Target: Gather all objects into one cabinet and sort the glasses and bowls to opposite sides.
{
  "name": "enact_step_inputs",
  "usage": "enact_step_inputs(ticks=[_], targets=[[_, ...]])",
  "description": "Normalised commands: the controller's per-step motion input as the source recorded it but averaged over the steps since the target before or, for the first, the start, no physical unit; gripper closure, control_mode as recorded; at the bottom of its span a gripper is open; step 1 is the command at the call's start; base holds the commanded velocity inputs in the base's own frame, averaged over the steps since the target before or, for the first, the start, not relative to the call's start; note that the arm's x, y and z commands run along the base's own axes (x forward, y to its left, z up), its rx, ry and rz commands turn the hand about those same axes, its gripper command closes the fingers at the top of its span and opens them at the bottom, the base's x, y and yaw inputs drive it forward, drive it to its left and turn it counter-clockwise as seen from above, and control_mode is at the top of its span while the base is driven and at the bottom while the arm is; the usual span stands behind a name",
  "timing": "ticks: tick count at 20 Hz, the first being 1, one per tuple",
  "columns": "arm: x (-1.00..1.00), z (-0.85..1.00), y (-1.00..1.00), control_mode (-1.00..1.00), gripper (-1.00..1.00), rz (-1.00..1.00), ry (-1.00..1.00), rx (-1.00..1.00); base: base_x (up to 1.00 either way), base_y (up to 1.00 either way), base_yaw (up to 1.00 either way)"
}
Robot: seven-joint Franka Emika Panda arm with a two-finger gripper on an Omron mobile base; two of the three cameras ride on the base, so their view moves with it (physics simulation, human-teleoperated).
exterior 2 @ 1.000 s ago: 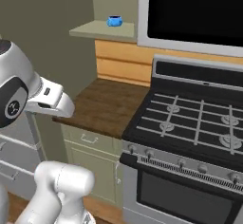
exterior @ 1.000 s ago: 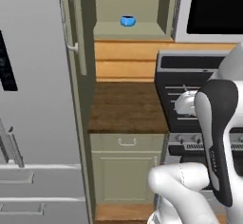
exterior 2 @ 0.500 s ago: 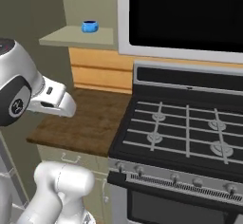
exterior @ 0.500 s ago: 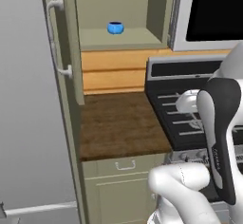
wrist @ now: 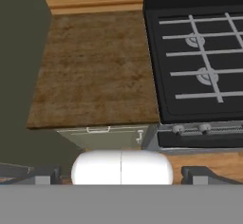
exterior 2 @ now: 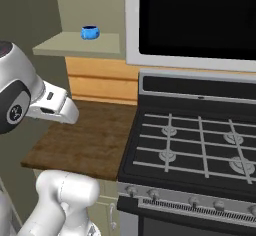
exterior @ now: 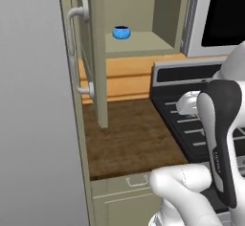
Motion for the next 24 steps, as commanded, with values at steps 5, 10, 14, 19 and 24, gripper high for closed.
enact_step_inputs(ticks=[5, 10, 14, 19, 24], targets=[[0.0, 0.0, 0.0, 1.0, -1.0, 0.0, 0.0, 0.0, 0.4, 0.24, -0.2], [0.0, 0.0, 0.0, 1.0, -1.0, 0.0, 0.0, 0.0, 0.28, 0.26, -0.14], [0.0, 0.0, 0.0, 1.0, -1.0, 0.0, 0.0, 0.0, 0.03, 0.05, -0.01], [0.0, 0.0, 0.0, 1.0, -1.0, 0.0, 0.0, 0.0, 0.0, 0.0, 0.0], [0.0, 0.16, 0.08, -1.0, -1.0, 0.0, -0.12, 0.0, 0.0, 0.0, 0.0]])
